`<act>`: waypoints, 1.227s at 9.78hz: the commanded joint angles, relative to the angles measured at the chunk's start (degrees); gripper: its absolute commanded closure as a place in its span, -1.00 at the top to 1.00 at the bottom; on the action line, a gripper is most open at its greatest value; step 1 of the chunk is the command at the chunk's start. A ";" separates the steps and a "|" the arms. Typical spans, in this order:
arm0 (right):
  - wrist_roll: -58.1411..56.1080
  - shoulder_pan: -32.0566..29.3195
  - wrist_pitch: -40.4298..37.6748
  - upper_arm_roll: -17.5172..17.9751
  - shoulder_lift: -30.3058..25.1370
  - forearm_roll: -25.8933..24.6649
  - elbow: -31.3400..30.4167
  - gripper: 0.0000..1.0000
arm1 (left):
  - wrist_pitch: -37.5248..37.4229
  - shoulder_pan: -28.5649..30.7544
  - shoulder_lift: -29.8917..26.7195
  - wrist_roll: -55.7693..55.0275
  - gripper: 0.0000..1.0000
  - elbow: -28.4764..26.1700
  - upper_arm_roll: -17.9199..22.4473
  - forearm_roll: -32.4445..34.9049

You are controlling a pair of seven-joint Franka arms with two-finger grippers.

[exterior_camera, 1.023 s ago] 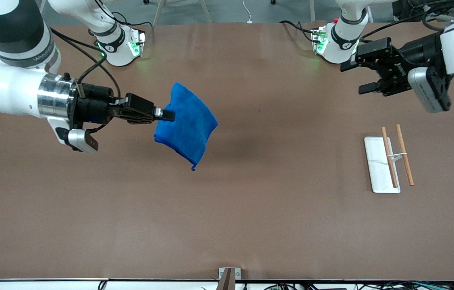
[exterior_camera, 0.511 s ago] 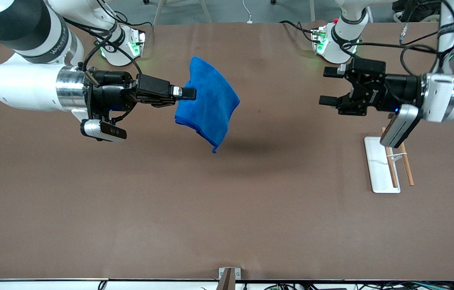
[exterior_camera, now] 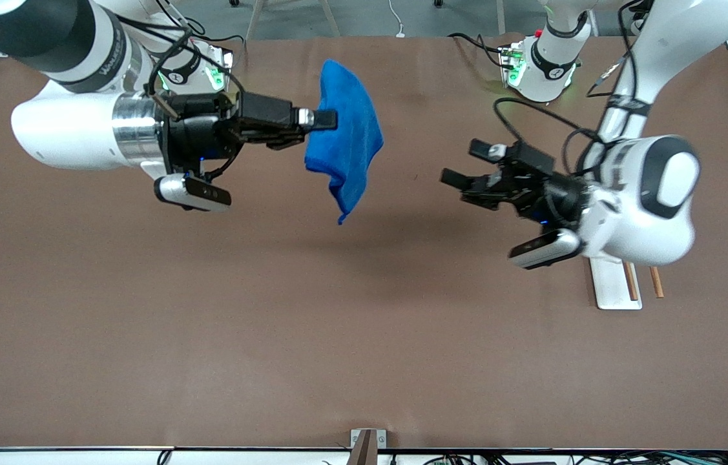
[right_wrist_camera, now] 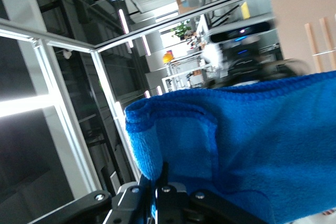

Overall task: Right arm passes towel to left arm to hang
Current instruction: 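Carry the towel with the right gripper while the left gripper approaches it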

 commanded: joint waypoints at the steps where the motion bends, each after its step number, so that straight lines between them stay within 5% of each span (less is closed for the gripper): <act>1: 0.58 -1.84 4.97 5.27 0.85 2.30 4.22 -0.98 | -0.15 -2.17 6.38 8.44 1.00 -0.65 -1.52 -4.27; 4: -0.30 -1.93 12.20 10.99 1.74 1.87 6.35 -0.97 | 0.03 -2.02 6.32 8.66 0.99 -1.79 -5.39 -9.31; 8: -0.38 -1.84 12.47 11.18 2.09 1.25 6.26 -0.96 | -1.37 1.75 2.20 2.80 0.69 -4.16 -7.42 -9.14; 9: -0.47 -1.84 12.47 11.18 2.18 1.25 6.26 -0.96 | -1.82 2.64 1.23 0.50 0.52 -4.17 -7.42 -8.70; 10: -0.47 -1.93 12.47 11.18 2.35 1.25 6.26 -0.96 | -1.91 3.17 1.05 0.22 0.07 -4.34 -7.42 -8.43; 12: -0.47 -2.02 12.47 11.18 2.44 1.25 6.26 -0.96 | -2.35 3.26 1.22 0.30 -0.43 -4.43 -7.33 -8.08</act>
